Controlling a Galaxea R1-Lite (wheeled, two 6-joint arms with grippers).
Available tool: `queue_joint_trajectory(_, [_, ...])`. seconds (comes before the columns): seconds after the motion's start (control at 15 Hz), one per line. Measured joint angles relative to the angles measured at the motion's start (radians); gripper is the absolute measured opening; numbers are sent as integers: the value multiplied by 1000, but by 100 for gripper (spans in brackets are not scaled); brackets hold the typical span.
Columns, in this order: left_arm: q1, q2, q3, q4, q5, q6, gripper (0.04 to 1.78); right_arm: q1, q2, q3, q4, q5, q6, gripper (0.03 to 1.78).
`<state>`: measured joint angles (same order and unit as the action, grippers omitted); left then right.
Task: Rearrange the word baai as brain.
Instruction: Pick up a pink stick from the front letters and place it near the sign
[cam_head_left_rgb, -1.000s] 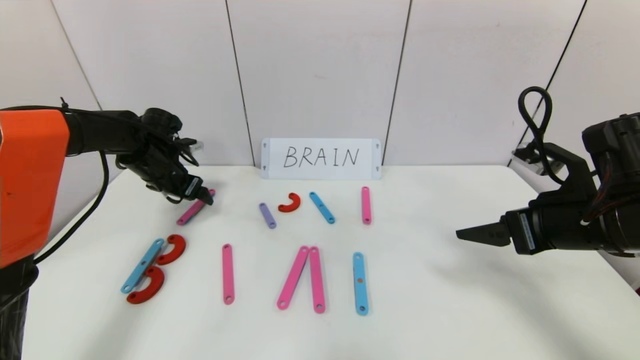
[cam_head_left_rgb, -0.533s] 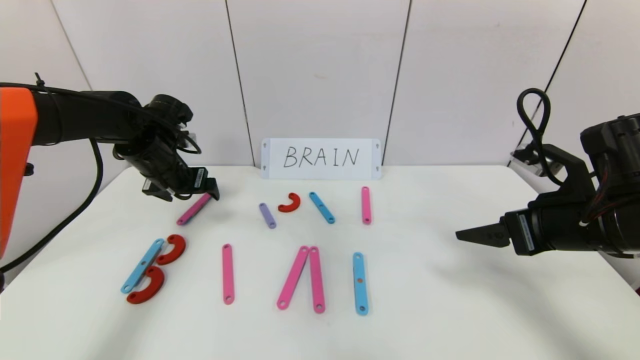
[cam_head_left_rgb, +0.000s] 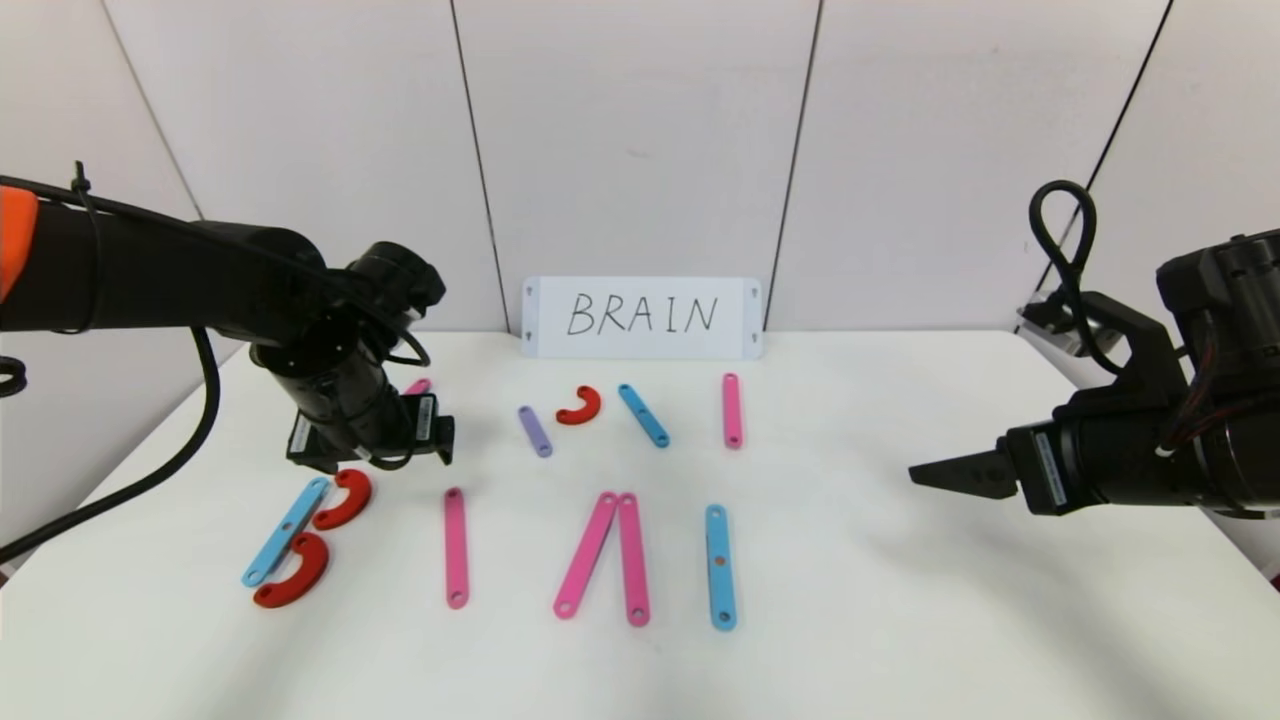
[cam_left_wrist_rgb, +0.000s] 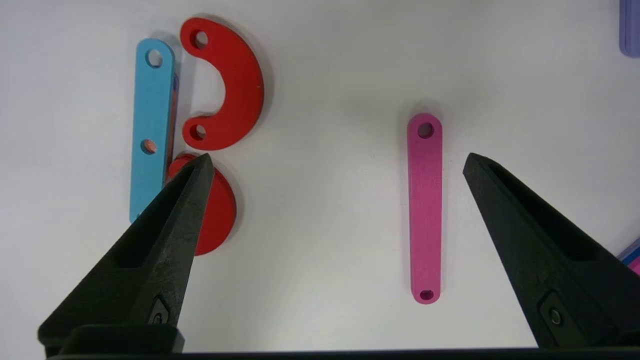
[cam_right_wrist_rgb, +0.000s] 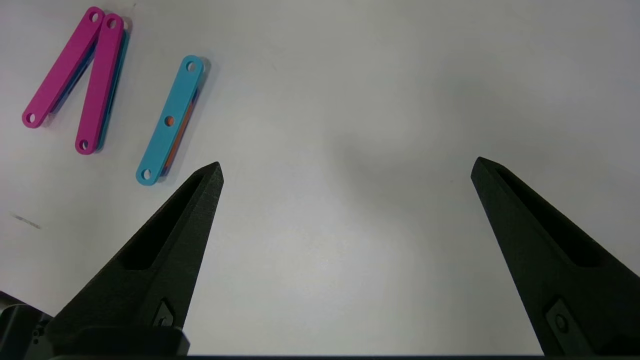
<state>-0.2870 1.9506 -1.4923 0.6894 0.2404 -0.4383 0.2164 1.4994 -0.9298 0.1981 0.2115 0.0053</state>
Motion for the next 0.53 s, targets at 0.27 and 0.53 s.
queue_joint_trajectory(0.27, [-22, -43, 182, -196, -14, -6, 175, 1, 0, 3, 0, 0, -1, 174])
queue_joint_trajectory(0.53, [-64, -83, 354, -388, -23, 2, 175, 3, 1, 5, 0, 1, -1, 174])
